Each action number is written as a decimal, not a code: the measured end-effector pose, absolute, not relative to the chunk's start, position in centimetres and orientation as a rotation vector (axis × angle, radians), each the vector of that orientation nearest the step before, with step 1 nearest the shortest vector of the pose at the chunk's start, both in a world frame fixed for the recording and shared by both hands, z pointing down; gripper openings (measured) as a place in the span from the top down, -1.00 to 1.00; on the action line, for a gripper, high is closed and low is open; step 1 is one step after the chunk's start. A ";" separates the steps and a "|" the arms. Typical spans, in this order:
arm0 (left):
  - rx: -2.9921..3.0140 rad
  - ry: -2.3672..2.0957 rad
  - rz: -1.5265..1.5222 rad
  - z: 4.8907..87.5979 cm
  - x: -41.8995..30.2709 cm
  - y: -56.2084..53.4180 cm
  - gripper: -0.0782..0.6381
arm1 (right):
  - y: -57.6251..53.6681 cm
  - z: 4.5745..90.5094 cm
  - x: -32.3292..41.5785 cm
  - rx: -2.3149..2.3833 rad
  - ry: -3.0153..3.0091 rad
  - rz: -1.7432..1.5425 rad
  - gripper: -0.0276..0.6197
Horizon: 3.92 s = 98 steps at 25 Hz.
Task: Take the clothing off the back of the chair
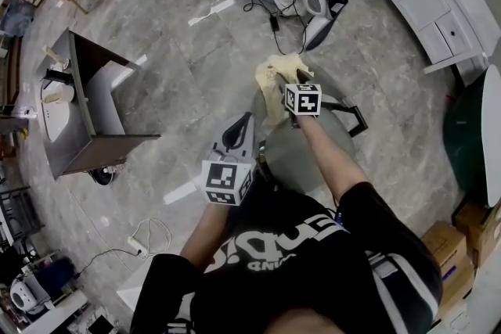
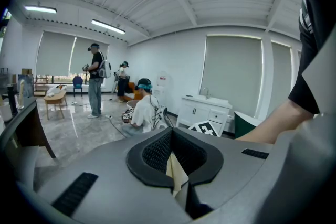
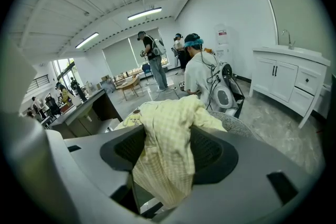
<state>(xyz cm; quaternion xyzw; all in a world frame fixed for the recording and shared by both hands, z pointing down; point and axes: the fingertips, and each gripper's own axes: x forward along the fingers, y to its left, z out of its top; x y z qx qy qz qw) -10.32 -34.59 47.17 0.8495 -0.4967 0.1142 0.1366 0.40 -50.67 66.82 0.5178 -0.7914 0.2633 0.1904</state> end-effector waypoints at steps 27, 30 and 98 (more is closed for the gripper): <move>2.442 -1.431 0.285 47.8 -9.8 -32.9 0.74 | -50.2 55.5 2.2 1.380 -2.317 0.615 0.56; 2.444 -1.443 0.262 47.2 -9.8 -32.3 0.74 | -50.2 50.6 3.2 1.408 -2.364 0.565 0.56; 2.573 -1.334 0.187 41.7 -5.8 2.8 0.74 | 4.8 43.4 11.3 1.682 -2.579 0.522 0.56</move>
